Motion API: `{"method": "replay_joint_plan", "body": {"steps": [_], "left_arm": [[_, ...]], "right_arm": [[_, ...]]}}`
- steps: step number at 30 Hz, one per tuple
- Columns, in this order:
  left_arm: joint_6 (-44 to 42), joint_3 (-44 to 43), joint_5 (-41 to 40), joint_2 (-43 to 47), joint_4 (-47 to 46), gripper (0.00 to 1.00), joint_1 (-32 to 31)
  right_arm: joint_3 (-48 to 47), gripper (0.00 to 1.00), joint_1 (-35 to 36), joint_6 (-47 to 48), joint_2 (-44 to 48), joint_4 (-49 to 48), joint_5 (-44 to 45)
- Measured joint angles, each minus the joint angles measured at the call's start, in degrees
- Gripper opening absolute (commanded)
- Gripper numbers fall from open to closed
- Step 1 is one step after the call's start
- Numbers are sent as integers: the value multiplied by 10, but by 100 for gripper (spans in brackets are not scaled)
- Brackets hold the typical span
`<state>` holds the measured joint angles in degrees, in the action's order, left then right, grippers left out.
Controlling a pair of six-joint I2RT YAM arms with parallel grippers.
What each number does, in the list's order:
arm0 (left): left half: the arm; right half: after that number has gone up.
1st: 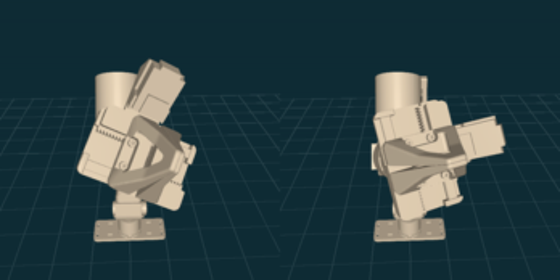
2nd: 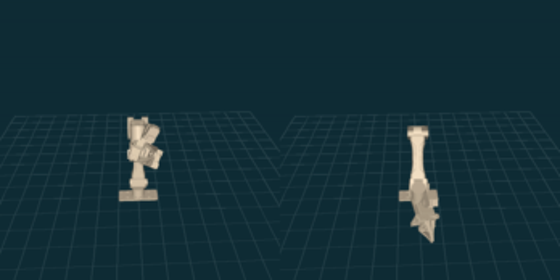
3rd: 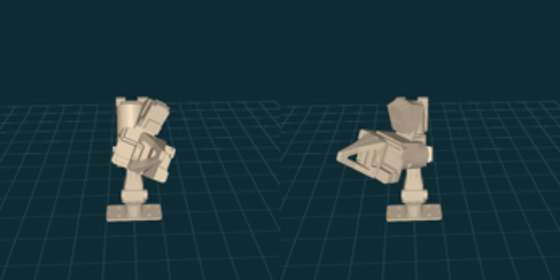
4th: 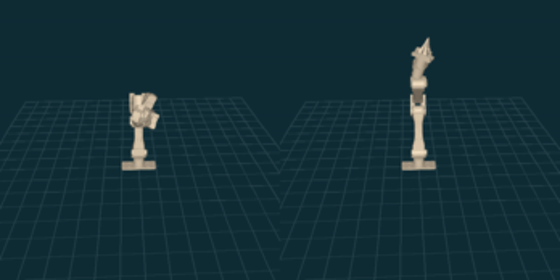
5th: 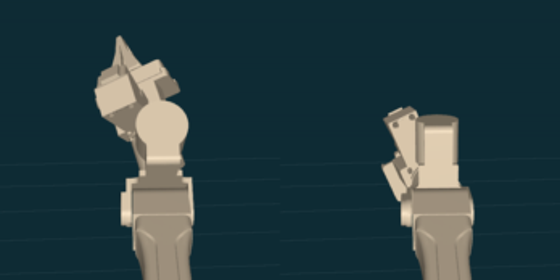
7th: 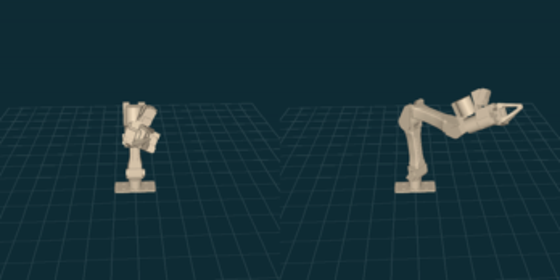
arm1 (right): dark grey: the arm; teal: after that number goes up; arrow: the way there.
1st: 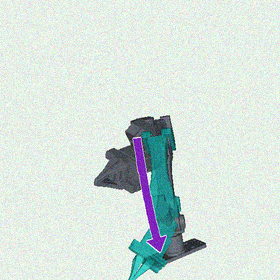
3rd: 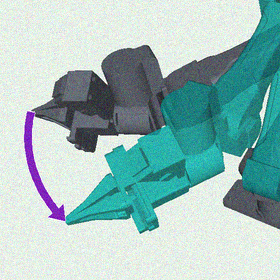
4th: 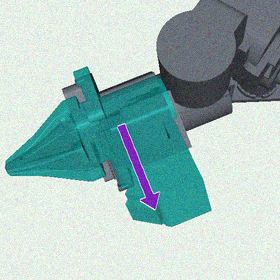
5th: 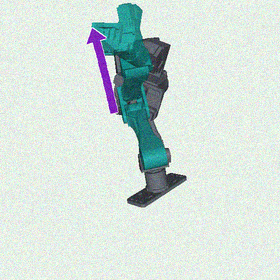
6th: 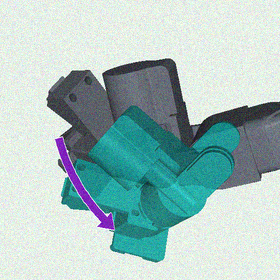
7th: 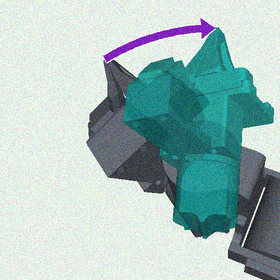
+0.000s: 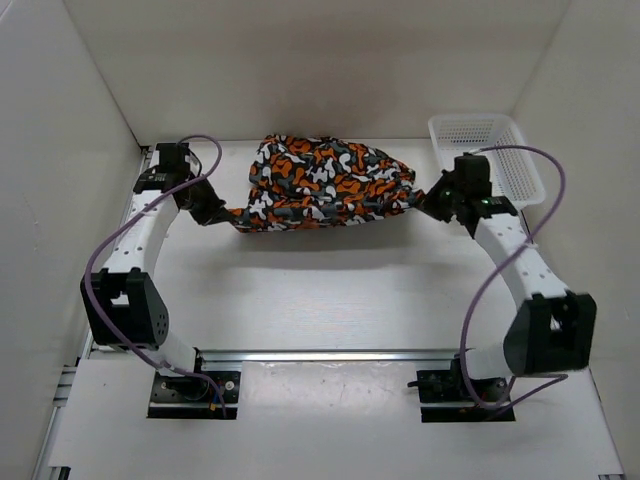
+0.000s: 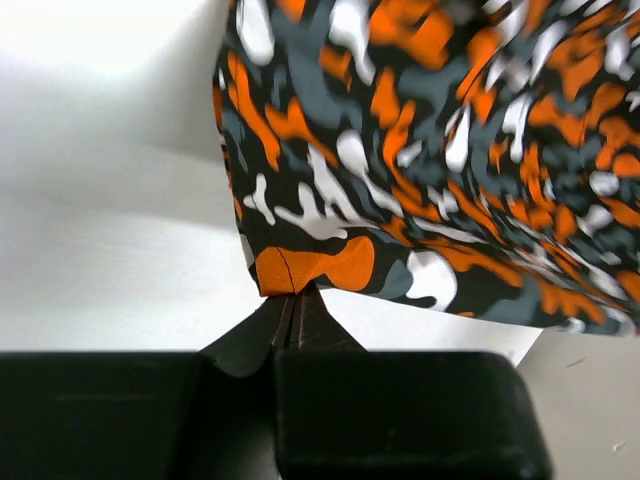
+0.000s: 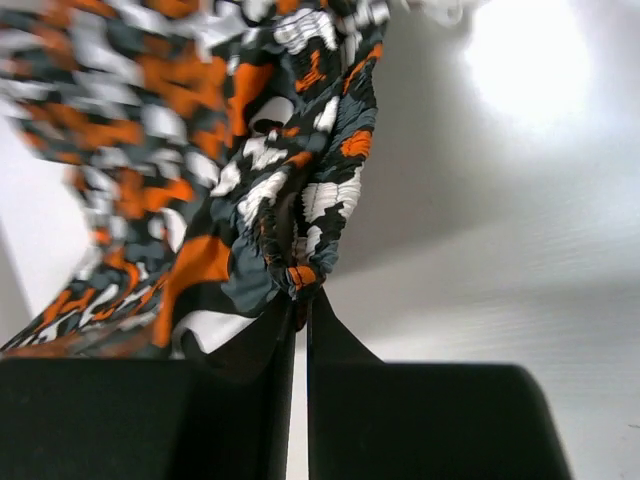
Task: Fold and stack the shorts
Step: Flatten the shorts out, then fold the shorts
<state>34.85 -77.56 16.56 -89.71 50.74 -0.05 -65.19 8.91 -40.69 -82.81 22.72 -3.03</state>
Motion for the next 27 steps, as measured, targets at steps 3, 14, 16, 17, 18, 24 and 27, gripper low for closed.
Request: {"method": "replay_joint_plan", "body": {"steps": [3, 14, 16, 17, 18, 24, 27], "left_arm": [[-3, -17, -5, 25, 3, 10, 1], [15, 226, -13, 95, -10, 52, -42], [8, 247, -14, 84, -10, 68, -41], [6, 253, -15, 84, -11, 74, -40], [5, 256, -15, 87, -10, 74, -40], [12, 288, -16, 113, -28, 75, -40], [22, 315, -16, 111, -30, 77, -40]], "right_arm": [[14, 1, -2, 14, 87, -2, 6], [375, 59, 0, -19, 302, 93, 47], [378, 62, 0, -31, 312, 106, 45], [378, 62, 0, -38, 314, 103, 42], [378, 64, 0, -43, 314, 101, 39], [379, 74, 0, -74, 274, 80, 12], [379, 74, -1, -82, 249, 55, 2]]}}
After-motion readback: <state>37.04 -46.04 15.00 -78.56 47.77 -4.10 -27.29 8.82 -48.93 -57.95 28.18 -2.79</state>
